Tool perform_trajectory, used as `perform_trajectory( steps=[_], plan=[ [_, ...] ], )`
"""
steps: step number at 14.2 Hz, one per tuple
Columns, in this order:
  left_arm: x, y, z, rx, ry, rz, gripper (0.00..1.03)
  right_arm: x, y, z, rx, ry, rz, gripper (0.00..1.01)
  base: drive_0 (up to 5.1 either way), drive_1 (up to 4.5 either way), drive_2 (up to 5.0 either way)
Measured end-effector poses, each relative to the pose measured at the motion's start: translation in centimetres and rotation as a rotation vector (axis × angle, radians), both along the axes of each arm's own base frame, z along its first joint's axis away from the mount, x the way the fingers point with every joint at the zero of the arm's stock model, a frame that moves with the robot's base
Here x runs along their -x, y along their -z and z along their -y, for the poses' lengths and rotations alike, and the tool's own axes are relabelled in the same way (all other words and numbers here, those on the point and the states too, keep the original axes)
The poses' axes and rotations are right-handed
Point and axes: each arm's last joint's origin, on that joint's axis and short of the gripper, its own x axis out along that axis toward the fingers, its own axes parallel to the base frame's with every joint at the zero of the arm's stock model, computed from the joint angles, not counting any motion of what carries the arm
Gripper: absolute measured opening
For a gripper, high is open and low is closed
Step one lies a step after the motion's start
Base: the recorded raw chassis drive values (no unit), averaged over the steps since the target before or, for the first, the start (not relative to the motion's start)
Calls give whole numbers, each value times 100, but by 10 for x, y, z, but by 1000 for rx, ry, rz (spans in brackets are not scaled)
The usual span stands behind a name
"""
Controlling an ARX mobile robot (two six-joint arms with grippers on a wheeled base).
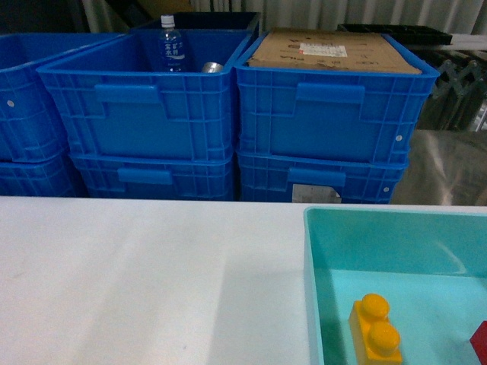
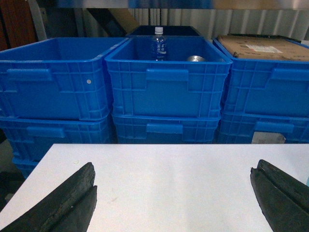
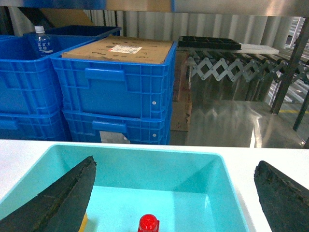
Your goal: Pick red block from blue box to shelf
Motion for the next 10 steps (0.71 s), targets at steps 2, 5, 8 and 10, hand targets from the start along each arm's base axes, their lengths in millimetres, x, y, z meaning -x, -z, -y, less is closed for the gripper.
perform_trajectory(
  steps=[2,5,8,10],
  plan=[
    [0,0,0,0,0,0,98,0,0,0,0,0,0,98,0,0,0],
    [0,0,0,0,0,0,98,-4,-6,-2,-1,8,47,98,0,0,0],
    [0,0,0,0,0,0,98,-21,-17,-13,0,-35,31,98,0,0,0],
    [0,0,0,0,0,0,98,-33,-28,-20,-2,-65,29,98,0,0,0]
  ],
)
